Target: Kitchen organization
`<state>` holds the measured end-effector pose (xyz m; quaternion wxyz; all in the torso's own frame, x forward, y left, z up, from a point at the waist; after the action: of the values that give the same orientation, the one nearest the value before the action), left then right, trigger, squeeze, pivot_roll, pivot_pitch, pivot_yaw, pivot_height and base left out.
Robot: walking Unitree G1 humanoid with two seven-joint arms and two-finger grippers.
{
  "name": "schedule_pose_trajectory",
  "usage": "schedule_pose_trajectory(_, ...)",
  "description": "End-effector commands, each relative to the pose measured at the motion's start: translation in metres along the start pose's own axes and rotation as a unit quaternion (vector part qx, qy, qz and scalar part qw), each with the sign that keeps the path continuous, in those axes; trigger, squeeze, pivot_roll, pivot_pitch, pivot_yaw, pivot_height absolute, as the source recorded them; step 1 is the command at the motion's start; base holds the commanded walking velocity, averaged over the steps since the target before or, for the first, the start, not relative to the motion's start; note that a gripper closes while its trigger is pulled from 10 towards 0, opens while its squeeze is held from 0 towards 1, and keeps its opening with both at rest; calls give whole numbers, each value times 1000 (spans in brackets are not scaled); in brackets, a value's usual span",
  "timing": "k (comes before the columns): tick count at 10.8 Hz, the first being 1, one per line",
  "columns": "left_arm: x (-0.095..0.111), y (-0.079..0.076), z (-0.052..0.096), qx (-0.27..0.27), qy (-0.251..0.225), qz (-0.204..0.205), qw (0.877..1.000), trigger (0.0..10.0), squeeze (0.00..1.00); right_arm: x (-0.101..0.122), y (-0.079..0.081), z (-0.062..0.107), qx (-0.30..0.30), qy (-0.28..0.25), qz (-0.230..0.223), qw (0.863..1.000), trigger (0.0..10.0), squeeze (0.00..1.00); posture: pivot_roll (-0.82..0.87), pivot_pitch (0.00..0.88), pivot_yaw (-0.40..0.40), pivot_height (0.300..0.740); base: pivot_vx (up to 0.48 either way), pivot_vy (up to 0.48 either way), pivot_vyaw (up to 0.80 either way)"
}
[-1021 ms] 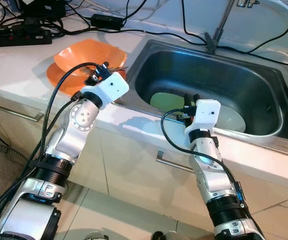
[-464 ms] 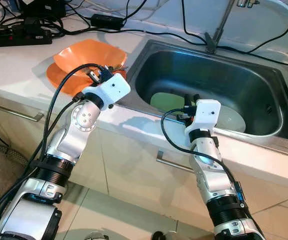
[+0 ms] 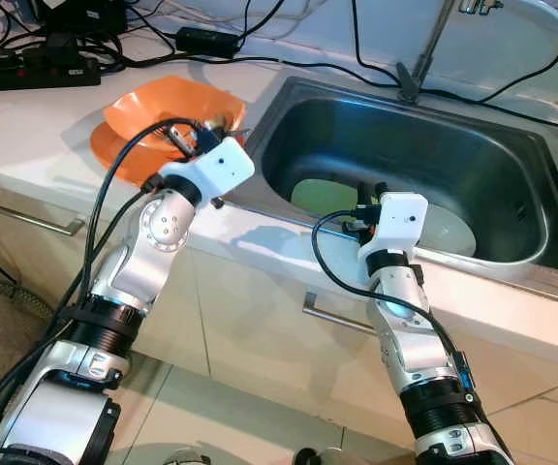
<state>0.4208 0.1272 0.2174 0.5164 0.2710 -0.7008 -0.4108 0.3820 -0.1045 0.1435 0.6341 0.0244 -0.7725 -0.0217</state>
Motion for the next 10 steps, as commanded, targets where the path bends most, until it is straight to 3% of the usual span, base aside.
schedule_pose_trajectory(1, 11, 4, -3, 9, -19, -16, 1000, 0, 0, -9, -5, 1, -7, 17, 8, 1000, 10000, 0, 19, 70, -89, 740, 0, 0, 0)
schedule_pose_trajectory(4, 34, 24, -2, 51, -67, -71, 994, 0, 0, -10, -5, 1, -8, 17, 8, 1000, 10000, 0, 18, 70, -90, 740, 0, 0, 0)
schedule_pose_trajectory(5, 53, 31, -1, 64, -115, -67, 989, 10000, 0, -9, -5, 1, -8, 17, 9, 1000, 10000, 0, 18, 70, -90, 740, 0, 0, 0)
schedule_pose_trajectory(6, 78, 30, 1, 50, -167, 1, 985, 10000, 0, -10, -5, 1, -8, 16, 9, 1000, 10000, 0, 18, 70, -90, 740, 0, 0, 0)
schedule_pose_trajectory(7, 115, 25, 8, 16, -239, 61, 969, 10000, 0, -9, -5, 1, -8, 16, 10, 1000, 10000, 0, 18, 70, -90, 740, 0, 0, 0)
schedule_pose_trajectory(8, 146, 20, 16, -21, -284, 161, 945, 10000, 0, -9, -5, 1, -8, 14, 12, 1000, 10000, 0, 18, 70, -90, 740, 0, 0, 0)
schedule_pose_trajectory(9, 162, 13, 22, -54, -307, 200, 929, 10000, 0, -8, -5, 1, -8, 13, 12, 1000, 10000, 16, 18, 70, -90, 740, 0, 0, 0)
schedule_pose_trajectory(10, 171, 13, 26, -72, -315, 262, 909, 10000, 0, -7, -5, 1, -6, 8, 20, 1000, 10000, 1000, 16, 65, -88, 740, 0, 0, 0)
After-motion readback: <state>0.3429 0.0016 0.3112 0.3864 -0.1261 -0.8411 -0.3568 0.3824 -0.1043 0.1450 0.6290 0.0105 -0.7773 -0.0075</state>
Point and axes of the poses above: a point about 5 cm out from each wrist's last joint towards the gripper, its own z axis pointing back from the gripper into the wrist, its own x axis along the axis of the wrist's last joint, y = z × x, the point moved 6 cm from there along -z, pointing out of the wrist towards the gripper, and after that the axes turned 3 degrees about -z, right-handed, at the moved point
